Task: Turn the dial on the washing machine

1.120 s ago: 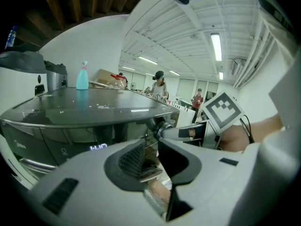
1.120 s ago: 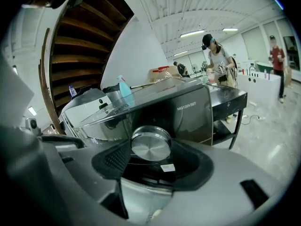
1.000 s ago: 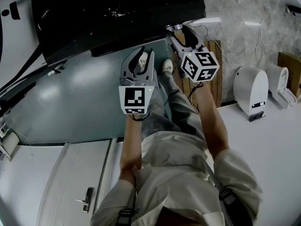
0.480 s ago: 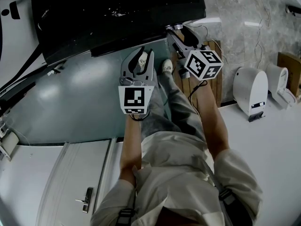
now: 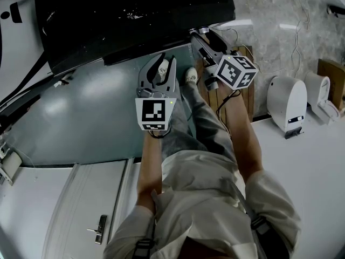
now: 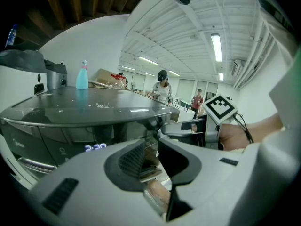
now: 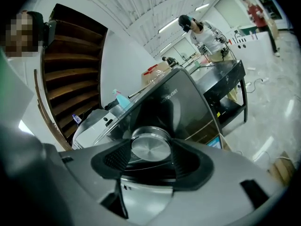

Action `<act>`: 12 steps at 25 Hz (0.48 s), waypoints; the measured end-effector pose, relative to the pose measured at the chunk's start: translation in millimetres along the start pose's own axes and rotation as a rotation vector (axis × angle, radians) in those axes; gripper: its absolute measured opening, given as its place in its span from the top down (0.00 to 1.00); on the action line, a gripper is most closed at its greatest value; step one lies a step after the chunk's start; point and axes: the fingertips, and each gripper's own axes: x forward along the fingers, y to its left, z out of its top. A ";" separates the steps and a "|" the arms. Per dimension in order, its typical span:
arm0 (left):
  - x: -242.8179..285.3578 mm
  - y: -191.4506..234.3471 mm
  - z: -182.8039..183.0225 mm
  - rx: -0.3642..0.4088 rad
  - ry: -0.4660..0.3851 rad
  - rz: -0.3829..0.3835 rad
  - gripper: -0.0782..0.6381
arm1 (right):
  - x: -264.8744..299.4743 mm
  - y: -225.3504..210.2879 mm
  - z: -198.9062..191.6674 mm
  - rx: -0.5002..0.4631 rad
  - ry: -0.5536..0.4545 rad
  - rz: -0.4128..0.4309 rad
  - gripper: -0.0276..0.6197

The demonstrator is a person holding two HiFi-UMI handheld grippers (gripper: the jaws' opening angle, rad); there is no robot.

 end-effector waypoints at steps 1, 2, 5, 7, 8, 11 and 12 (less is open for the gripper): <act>0.1 -0.1 -0.2 0.000 0.000 0.000 0.76 | 0.0 -0.2 0.0 0.010 -0.001 0.004 0.54; 0.1 -0.3 -0.4 0.001 0.001 -0.001 0.76 | -0.1 -0.4 -0.1 0.019 -0.002 0.007 0.55; 0.1 -0.2 0.0 0.002 0.001 -0.003 0.76 | -0.1 -0.5 0.1 0.046 -0.006 0.018 0.55; 0.1 0.0 0.5 0.003 0.000 -0.005 0.76 | -0.1 -0.5 0.5 0.065 -0.008 0.027 0.54; 0.2 0.1 0.8 0.003 -0.001 -0.005 0.76 | -0.1 -0.4 0.7 0.075 -0.010 0.032 0.54; 0.6 0.9 0.2 0.004 0.000 -0.006 0.76 | 0.2 -1.2 0.6 0.110 -0.012 0.048 0.54; 0.9 1.1 -0.2 0.004 0.001 -0.006 0.76 | 0.3 -1.7 0.6 0.122 -0.013 0.054 0.54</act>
